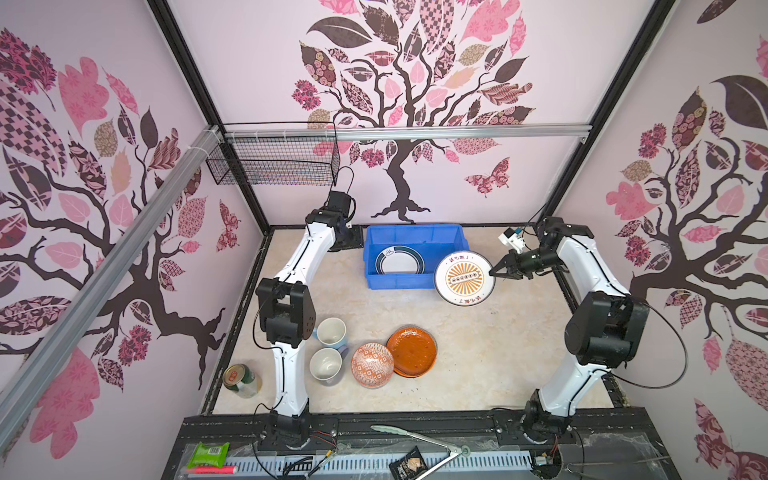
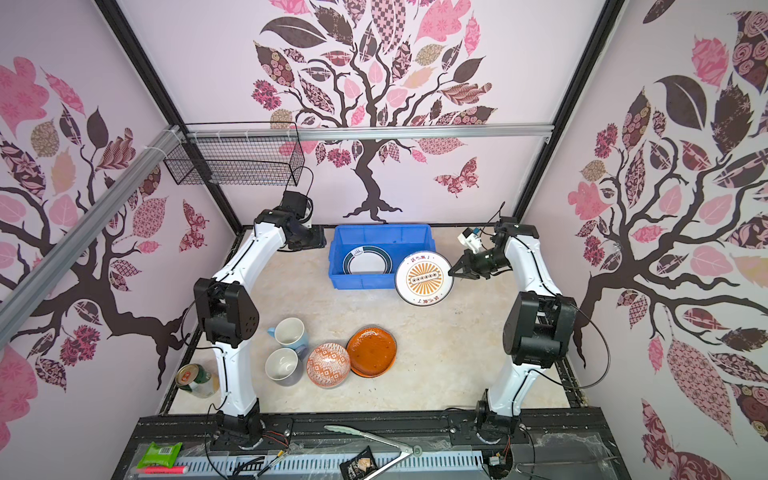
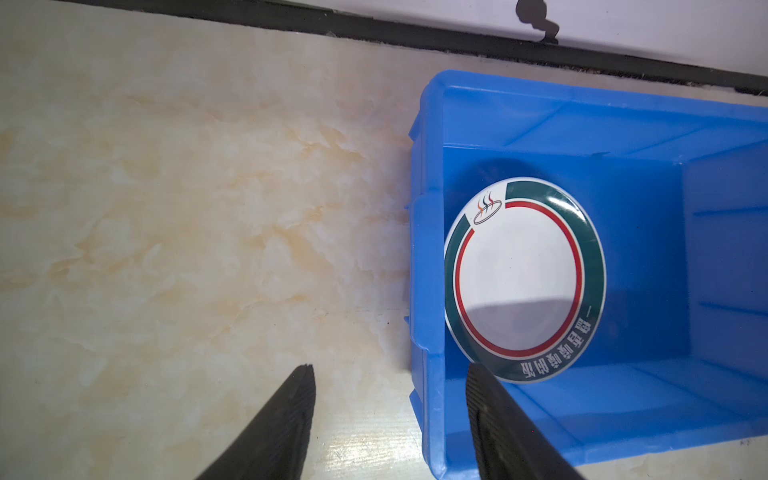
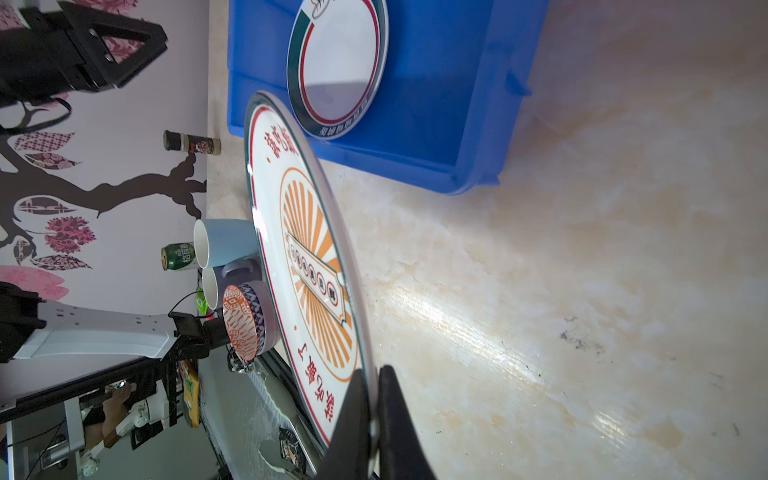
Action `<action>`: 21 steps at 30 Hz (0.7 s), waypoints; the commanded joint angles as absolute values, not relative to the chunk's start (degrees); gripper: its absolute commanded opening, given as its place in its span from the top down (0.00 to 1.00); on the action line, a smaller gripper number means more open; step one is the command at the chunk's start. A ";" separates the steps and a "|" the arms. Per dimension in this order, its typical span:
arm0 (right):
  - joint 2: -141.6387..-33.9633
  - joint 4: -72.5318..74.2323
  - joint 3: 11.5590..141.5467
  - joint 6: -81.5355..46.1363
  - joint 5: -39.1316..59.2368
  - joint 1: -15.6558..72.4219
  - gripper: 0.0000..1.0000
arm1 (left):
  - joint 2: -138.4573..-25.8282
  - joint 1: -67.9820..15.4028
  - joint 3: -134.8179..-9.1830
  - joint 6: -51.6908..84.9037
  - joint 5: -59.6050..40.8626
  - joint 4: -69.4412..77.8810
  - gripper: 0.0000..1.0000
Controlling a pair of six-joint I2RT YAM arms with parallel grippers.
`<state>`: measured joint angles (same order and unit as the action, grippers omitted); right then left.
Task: Place the mixed dishes into the plastic bin
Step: 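Carry the sunburst plate over the bin with the right gripper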
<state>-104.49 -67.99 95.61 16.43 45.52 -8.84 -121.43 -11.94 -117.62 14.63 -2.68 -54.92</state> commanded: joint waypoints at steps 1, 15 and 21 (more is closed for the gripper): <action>-107.92 -66.94 100.38 12.67 48.08 -7.27 1.00 | -124.47 -12.22 -119.18 14.36 -2.56 -53.72 0.38; -128.60 -63.95 128.20 6.50 43.59 -0.30 1.00 | -126.83 -12.42 -118.66 15.48 -3.63 -53.70 0.38; -132.97 -59.46 132.71 6.70 36.99 3.75 1.00 | -127.53 -13.07 -118.99 14.82 -1.22 -52.76 0.39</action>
<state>-130.63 -61.60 130.21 7.03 39.88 1.56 -126.45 -12.49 -117.64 15.18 -2.63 -53.52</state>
